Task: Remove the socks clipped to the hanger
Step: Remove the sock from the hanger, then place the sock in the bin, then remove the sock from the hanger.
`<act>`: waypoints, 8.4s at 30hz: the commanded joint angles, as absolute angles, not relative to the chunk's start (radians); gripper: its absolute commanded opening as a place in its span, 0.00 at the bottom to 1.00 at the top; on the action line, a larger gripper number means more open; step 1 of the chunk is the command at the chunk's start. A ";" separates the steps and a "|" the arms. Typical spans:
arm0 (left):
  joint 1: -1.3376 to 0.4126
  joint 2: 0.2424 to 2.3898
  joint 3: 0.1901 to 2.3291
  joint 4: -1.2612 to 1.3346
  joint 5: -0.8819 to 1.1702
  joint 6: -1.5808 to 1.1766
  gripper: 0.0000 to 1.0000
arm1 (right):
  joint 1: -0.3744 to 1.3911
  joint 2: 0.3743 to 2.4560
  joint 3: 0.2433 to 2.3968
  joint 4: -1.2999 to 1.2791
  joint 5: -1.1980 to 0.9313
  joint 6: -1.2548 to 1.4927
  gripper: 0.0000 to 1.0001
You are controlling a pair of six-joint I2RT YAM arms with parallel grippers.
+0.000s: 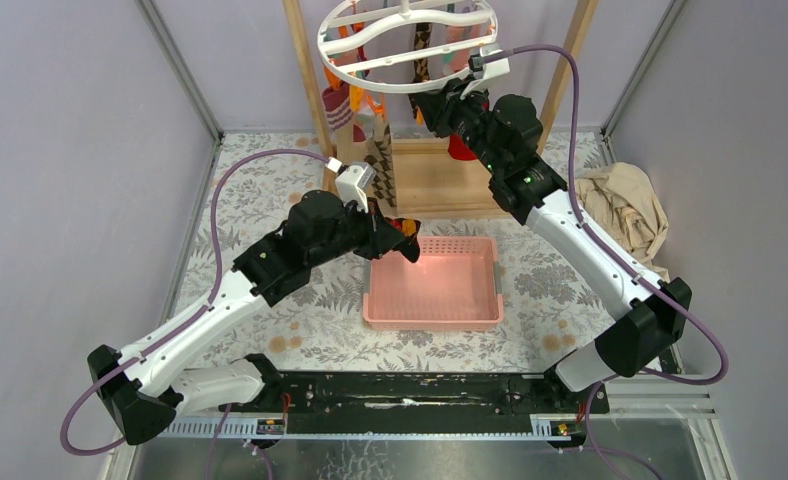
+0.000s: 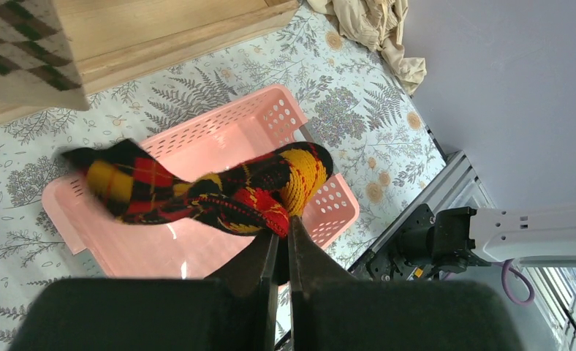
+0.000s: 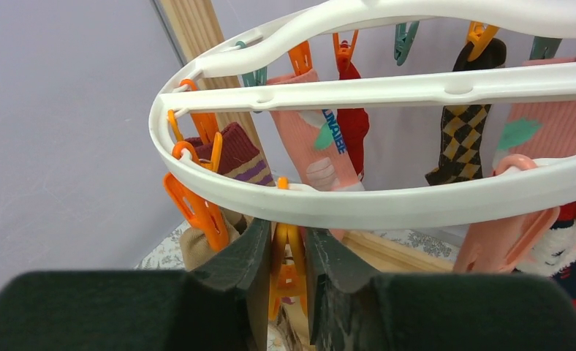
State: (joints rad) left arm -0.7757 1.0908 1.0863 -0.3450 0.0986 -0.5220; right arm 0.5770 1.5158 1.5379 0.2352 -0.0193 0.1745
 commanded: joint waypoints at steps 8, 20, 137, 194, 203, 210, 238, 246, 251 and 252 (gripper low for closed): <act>-0.766 1.091 1.106 -0.316 0.190 -0.548 0.10 | 0.586 1.421 1.480 0.224 0.026 0.186 0.64; -0.766 1.103 1.095 -0.270 0.319 -0.627 0.11 | 0.585 1.208 1.199 0.118 0.116 0.249 0.77; -0.693 0.943 0.775 -0.416 -0.201 -0.665 0.98 | 0.587 1.782 1.087 0.781 -0.252 0.379 0.78; -0.684 0.995 1.042 -0.372 -0.161 -0.629 0.98 | 0.592 1.305 1.032 0.157 -0.534 0.418 0.19; -0.682 1.082 1.105 -0.306 -0.184 -0.638 0.99 | 0.591 1.310 1.040 0.162 -0.520 0.429 0.18; -0.680 1.050 0.951 -0.150 -0.093 -0.676 0.98 | 0.591 1.304 1.074 0.213 -0.578 0.531 0.19; -0.682 1.021 0.725 0.267 0.202 -0.731 0.59 | 0.589 1.352 0.989 0.445 -0.709 0.739 0.20; -0.682 1.003 0.741 0.230 0.227 -0.724 0.08 | 0.588 1.361 0.995 0.423 -0.691 0.721 0.22; -0.683 0.979 0.769 0.135 0.198 -0.700 0.01 | 0.588 1.338 1.032 0.290 -0.618 0.627 0.39; -0.682 0.976 0.774 0.117 0.190 -0.696 0.01 | 0.588 1.327 1.040 0.248 -0.578 0.600 0.42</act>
